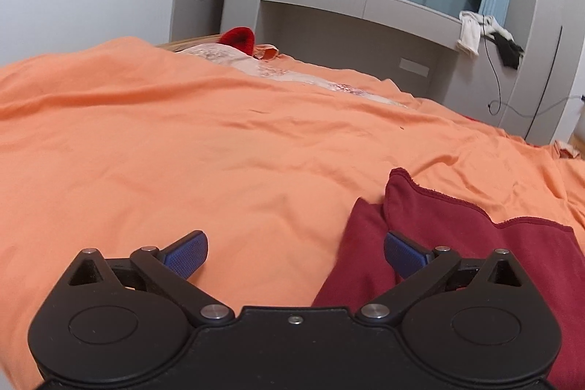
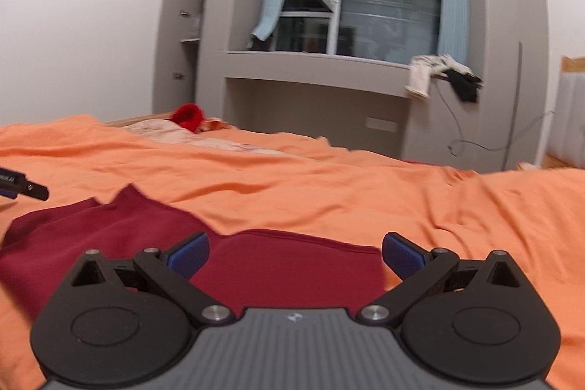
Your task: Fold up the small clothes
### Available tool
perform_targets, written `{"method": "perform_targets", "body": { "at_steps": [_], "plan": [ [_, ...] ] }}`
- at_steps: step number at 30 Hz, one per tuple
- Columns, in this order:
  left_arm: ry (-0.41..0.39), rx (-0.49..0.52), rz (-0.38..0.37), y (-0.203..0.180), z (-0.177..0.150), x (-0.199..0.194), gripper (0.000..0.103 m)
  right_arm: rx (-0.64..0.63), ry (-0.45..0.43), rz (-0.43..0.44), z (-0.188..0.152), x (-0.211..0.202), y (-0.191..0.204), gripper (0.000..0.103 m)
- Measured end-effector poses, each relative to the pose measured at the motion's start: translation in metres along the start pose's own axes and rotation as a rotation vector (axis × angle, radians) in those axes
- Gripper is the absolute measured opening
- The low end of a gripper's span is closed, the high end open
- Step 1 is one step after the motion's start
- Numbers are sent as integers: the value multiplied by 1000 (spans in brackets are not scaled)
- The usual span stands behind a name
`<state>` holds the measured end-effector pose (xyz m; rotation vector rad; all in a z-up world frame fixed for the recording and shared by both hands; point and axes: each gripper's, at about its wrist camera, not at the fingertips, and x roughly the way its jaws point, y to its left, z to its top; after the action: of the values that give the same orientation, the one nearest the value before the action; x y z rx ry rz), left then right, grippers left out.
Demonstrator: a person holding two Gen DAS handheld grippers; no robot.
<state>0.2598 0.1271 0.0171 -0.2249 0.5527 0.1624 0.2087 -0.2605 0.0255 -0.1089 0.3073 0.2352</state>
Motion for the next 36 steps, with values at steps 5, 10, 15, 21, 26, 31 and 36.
{"method": "perform_targets", "body": {
  "at_steps": [5,10,15,21,26,31,36],
  "plan": [
    [17,-101,-60,13,-20,-21,102,-80,47,52,-14,3,37,103],
    [47,-110,-119,5,-41,-30,102,-135,78,68,-27,3,57,103],
    [43,-69,-154,-13,-59,-40,102,-127,100,70,-42,1,68,103],
    [38,-142,-176,-10,-71,-55,102,-83,99,30,-63,-1,74,103],
    [51,-201,-241,-13,-86,-77,102,-81,86,24,-65,-5,72,103],
    [125,-232,-367,-29,-93,-71,102,-66,98,42,-64,-7,67,103],
    [155,-278,-333,-38,-93,-51,102,-49,97,61,-66,-13,60,103]
  ]
}}
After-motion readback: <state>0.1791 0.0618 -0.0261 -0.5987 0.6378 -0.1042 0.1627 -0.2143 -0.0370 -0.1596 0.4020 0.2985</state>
